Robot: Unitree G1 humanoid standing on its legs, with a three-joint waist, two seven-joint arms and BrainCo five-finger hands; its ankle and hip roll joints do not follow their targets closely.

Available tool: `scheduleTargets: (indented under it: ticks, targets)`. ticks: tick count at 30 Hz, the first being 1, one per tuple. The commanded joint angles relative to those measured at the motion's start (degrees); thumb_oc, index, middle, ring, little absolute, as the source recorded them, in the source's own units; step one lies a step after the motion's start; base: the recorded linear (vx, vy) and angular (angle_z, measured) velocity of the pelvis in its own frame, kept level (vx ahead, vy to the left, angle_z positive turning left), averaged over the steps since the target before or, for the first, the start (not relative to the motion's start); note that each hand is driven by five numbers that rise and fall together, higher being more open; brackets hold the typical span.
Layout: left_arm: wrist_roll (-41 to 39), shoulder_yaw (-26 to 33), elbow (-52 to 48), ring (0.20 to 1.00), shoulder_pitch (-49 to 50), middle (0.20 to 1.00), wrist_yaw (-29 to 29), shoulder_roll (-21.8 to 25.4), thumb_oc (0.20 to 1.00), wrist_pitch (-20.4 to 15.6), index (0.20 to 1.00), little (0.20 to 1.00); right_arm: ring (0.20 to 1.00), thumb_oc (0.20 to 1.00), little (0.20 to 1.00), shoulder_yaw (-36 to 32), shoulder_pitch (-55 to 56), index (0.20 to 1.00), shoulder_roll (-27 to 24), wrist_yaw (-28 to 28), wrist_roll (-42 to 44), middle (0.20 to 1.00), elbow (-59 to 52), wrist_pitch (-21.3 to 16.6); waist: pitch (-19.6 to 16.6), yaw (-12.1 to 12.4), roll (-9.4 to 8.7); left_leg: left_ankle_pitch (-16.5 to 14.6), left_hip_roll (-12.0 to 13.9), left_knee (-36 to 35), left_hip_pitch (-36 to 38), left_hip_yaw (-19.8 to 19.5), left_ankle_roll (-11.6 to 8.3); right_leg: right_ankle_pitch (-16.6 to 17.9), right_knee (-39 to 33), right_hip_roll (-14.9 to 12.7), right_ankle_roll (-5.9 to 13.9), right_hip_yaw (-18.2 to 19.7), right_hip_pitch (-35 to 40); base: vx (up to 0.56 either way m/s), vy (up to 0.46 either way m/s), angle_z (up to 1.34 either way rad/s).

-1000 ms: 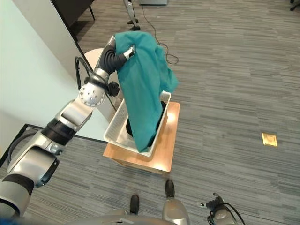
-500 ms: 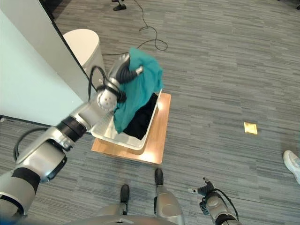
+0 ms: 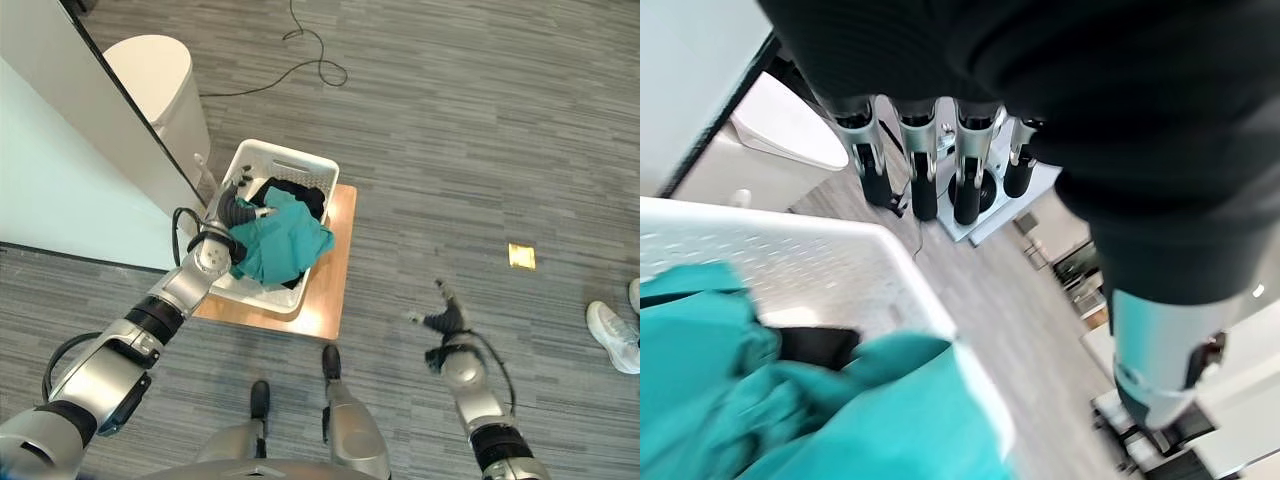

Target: Pick up bed clothes into laundry basket.

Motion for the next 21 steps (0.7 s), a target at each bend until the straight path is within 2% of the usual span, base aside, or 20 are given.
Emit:
scheduleTargets:
  ticks: [1,3,5,6,7,8,9,11,12,13,14,15,16,17,18,19,20,21]
  targets:
    - [-3.34,0.57,0.93,1.000,-7.70,1.000,1.01,0.72,1.000,-3.78,1.000,1.000,1.000,1.000,1.000,-4.04,1.55,1.000,-7.04,-2.99,1.14,1.000,-2.14,-1.80,-1.65,0.25,1.40,-1.22,2.87,0.27,-1.06,-0.52,-2.04,-9.03,0.80,-3.82,6.43,-1.95,4.49,0.06,-0.024,-0.09]
    - [-16.54,6.59,-8.33,1.000,-4.35,1.000,0.14,1.75,1.000,-8.81,1.000,1.000,1.000,1.000,1.000,-8.74,2.51,1.000,-8.86,-3.72,0.88,1.000,-8.24,-2.33,-3.28,0.76,1.94,-1.52,2.94,0.27,-0.32,-0.93,-2.20,-9.38,0.80,-3.96,6.32,-2.19,5.48,0.06,-0.047,-0.01]
    - [-18.85,8.00,-10.99,1.000,-2.89,1.000,-0.13,2.03,1.000,-9.87,1.000,1.000,1.000,1.000,1.000,-9.44,2.36,1.000,-9.19,-3.85,0.56,1.000,-10.30,-2.83,-3.54,0.93,2.12,-1.60,2.97,0.27,-0.15,-1.04,-2.25,-9.51,0.80,-3.92,6.29,-2.34,5.81,0.02,-0.053,0.06]
    - [-22.18,11.89,-18.53,1.000,2.23,1.000,0.05,3.61,1.000,-12.63,1.000,1.000,1.000,1.000,1.000,-11.14,2.96,1.000,-9.15,-3.58,0.11,1.000,-14.84,-4.29,-4.07,1.60,2.49,-1.66,3.04,0.27,0.21,-1.15,-2.36,-9.75,0.80,-3.78,6.13,-2.45,6.43,0.05,-0.081,0.07]
    - [-23.04,14.71,-22.83,1.000,6.54,1.000,-0.29,4.43,1.000,-13.89,1.000,1.000,1.000,1.000,1.000,-12.11,3.37,1.000,-8.60,-3.27,-0.38,1.000,-17.55,-5.45,-4.31,2.42,2.68,-1.59,3.19,0.27,0.29,-1.27,-2.46,-9.92,0.80,-3.75,6.02,-2.62,6.76,0.00,-0.079,-0.07]
    - [-23.02,17.28,-27.19,1.000,11.54,1.000,-0.73,4.88,1.000,-14.68,1.000,1.000,1.000,1.000,1.000,-13.08,4.41,1.000,-7.82,-3.03,-0.95,1.000,-21.11,-6.77,-4.43,2.84,2.76,-0.74,3.10,0.27,0.00,-1.45,-2.55,-9.33,0.80,-3.79,5.87,-2.75,6.67,0.02,-0.050,-0.13]
    - [-22.99,17.40,-27.62,1.000,12.08,1.000,-0.76,4.90,1.000,-14.49,1.000,1.000,1.000,1.000,1.000,-13.02,4.74,1.000,-7.75,-2.97,-1.01,1.000,-21.38,-6.65,-4.79,2.77,2.85,-1.48,3.23,0.27,0.30,-1.46,-2.55,-10.03,0.80,-3.68,5.90,-2.79,6.98,0.00,-0.072,-0.08]
    - [-24.25,22.93,-34.89,1.000,22.98,1.000,-2.42,4.49,1.000,-16.19,1.000,1.000,1.000,1.000,1.000,-14.82,7.27,1.000,-4.55,-1.89,-1.01,1.000,-28.62,-9.12,-5.14,4.26,3.45,-1.04,3.36,0.27,0.16,-2.09,-2.83,-10.51,0.80,-3.45,5.53,-3.25,7.68,0.02,-0.109,0.18]
    - [-25.76,26.29,-38.22,1.000,32.60,1.000,-4.16,2.75,1.000,-17.30,1.000,1.000,1.000,1.000,1.000,-15.56,8.98,1.000,-1.62,-1.01,-0.74,1.000,-33.92,-11.17,-5.42,5.80,3.96,-0.60,3.73,0.27,0.00,-2.60,-3.33,-11.08,0.80,-3.21,5.10,-3.90,8.39,-0.06,-0.143,0.24]
    - [-28.13,28.09,-38.61,1.000,36.37,1.000,-5.03,1.54,1.000,-18.20,1.000,1.000,1.000,1.000,1.000,-15.15,9.19,1.000,-0.22,-0.36,0.00,1.000,-35.89,-12.30,-5.17,6.95,4.18,0.55,3.79,0.27,-0.49,-3.05,-3.64,-10.62,0.80,-3.18,4.85,-4.34,8.44,-0.05,-0.168,0.21]
    - [-30.76,28.48,-39.09,1.000,40.25,1.000,-5.75,0.72,1.000,-18.54,1.000,1.000,1.000,1.000,1.000,-10.13,4.60,1.000,0.92,-1.83,-2.03,1.000,-39.32,-11.36,-5.17,9.04,4.80,0.83,4.07,0.27,-0.50,-4.04,-4.21,-11.15,0.80,-2.90,4.36,-5.13,9.27,-0.06,-0.095,0.19]
    - [-30.82,28.77,-39.22,1.000,40.40,1.000,-5.81,0.77,1.000,-18.48,1.000,1.000,1.000,1.000,1.000,-9.83,4.40,1.000,0.97,-1.95,-2.15,1.000,-39.30,-11.29,-5.22,8.62,4.71,1.11,4.00,0.27,-0.77,-4.26,-4.21,-10.97,0.80,-2.96,4.36,-5.31,9.10,0.02,-0.102,0.36]
    - [-31.90,31.73,-38.86,1.000,46.60,1.000,-5.56,-1.37,1.000,-18.98,1.000,1.000,1.000,1.000,1.000,-3.60,2.83,1.000,1.90,0.96,-6.10,1.000,-43.85,-10.91,-4.97,10.87,5.71,1.37,4.31,0.27,-0.90,-5.61,-4.64,-12.43,0.80,-2.50,3.84,-6.47,10.04,-0.03,-0.070,0.50]
    - [-32.60,32.60,-38.31,1.000,49.07,1.000,-5.19,-2.17,1.000,-19.10,1.000,1.000,1.000,1.000,1.000,-1.65,2.03,1.000,1.62,1.55,-6.40,1.000,-44.09,-10.25,-4.56,12.48,6.08,2.55,3.99,0.27,-1.10,-6.38,-4.31,-11.85,0.80,-2.48,3.67,-7.14,10.15,0.00,-0.101,0.61]
    - [-33.36,33.55,-37.79,1.000,51.90,1.000,-5.40,-3.29,1.000,-19.01,1.000,1.000,1.000,1.000,1.000,0.50,0.89,1.000,1.61,2.27,-6.10,1.000,-43.93,-9.97,-4.29,14.22,6.51,2.13,3.85,0.27,-0.52,-7.30,-3.94,-12.63,0.80,-2.31,3.36,-7.50,10.79,-0.07,-0.039,0.57]
    - [-33.41,33.72,-38.02,1.000,52.16,1.000,-5.46,-3.41,1.000,-18.96,1.000,1.000,1.000,1.000,1.000,0.74,0.71,1.000,1.52,2.21,-6.09,1.000,-43.70,-10.05,-4.13,14.01,6.56,2.85,3.73,0.27,-0.75,-7.36,-3.89,-11.94,0.80,-2.41,3.37,-7.53,10.59,-0.03,-0.039,0.44]
    - [-34.42,34.72,-37.68,1.000,54.83,1.000,-6.45,-4.35,1.000,-18.86,1.000,1.000,1.000,1.000,1.000,2.15,0.35,1.000,1.49,2.96,-5.89,1.000,-43.66,-9.76,-3.98,15.66,6.87,3.14,3.36,0.27,-0.84,-8.21,-3.75,-12.17,0.80,-2.42,3.15,-7.96,10.84,-0.17,-0.035,0.66]
    - [-35.01,35.32,-35.96,1.000,56.39,1.000,-7.02,-6.16,1.000,-18.78,1.000,1.000,1.000,1.000,1.000,2.37,0.56,1.000,0.92,3.11,-6.34,1.000,-43.40,-9.58,-2.29,18.49,7.11,5.02,3.48,1.61,-3.14,-6.71,-4.74,-12.93,0.80,-3.74,2.86,-10.61,11.90,-0.17,-0.076,0.69]
